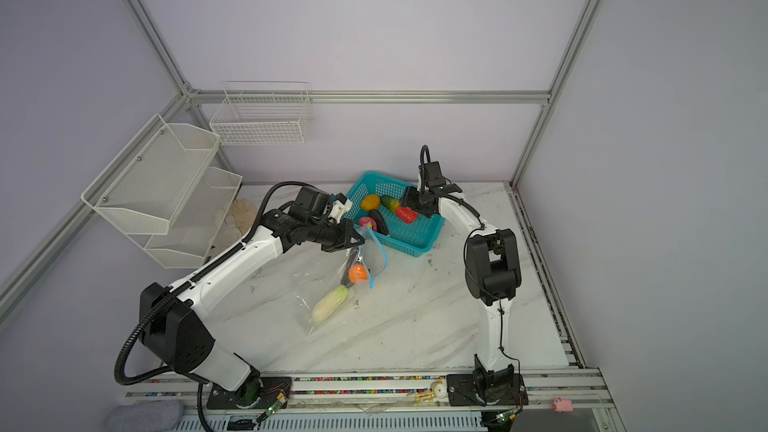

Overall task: Place the food in the zip-top bag and seal the zipper
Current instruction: 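Lift the red bell pepper and carry it toward the bag mouth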

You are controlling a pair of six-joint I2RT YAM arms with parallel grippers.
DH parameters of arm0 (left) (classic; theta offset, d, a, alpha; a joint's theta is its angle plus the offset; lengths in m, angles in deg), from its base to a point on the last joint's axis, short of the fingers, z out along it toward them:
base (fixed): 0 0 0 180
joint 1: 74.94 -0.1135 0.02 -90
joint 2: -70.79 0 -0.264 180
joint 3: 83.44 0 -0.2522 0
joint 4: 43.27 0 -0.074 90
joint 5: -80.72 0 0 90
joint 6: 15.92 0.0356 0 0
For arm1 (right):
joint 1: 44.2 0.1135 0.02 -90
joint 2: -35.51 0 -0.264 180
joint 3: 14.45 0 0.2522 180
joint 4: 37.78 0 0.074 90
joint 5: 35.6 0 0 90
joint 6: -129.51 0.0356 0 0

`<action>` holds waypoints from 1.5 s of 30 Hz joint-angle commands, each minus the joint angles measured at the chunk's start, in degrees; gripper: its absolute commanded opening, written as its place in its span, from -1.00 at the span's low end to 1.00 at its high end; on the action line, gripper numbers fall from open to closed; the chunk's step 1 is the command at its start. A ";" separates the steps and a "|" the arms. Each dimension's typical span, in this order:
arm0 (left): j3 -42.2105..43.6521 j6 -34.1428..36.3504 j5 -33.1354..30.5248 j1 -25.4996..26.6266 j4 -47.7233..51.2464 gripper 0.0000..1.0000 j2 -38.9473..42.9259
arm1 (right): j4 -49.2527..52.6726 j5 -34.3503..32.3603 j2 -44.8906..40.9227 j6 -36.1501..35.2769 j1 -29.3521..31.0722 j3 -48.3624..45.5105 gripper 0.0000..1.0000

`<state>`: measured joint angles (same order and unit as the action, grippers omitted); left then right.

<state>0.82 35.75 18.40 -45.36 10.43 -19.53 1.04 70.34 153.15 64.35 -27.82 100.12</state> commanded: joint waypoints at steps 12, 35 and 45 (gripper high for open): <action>-1.70 0.71 0.04 -0.41 -0.63 -1.00 0.33 | -4.74 9.20 -16.06 5.03 -0.32 -12.95 0.24; -2.66 0.31 -0.87 -0.46 -0.33 -1.00 1.42 | -7.83 17.28 -25.92 13.10 8.58 -23.20 0.22; -3.19 0.62 -1.05 -0.40 -0.31 -1.00 1.76 | -9.63 18.25 -29.55 17.08 11.56 -27.56 0.22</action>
<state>0.76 35.73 17.51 -45.36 10.48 -19.53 -6.66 87.76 125.37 79.12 -17.04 73.52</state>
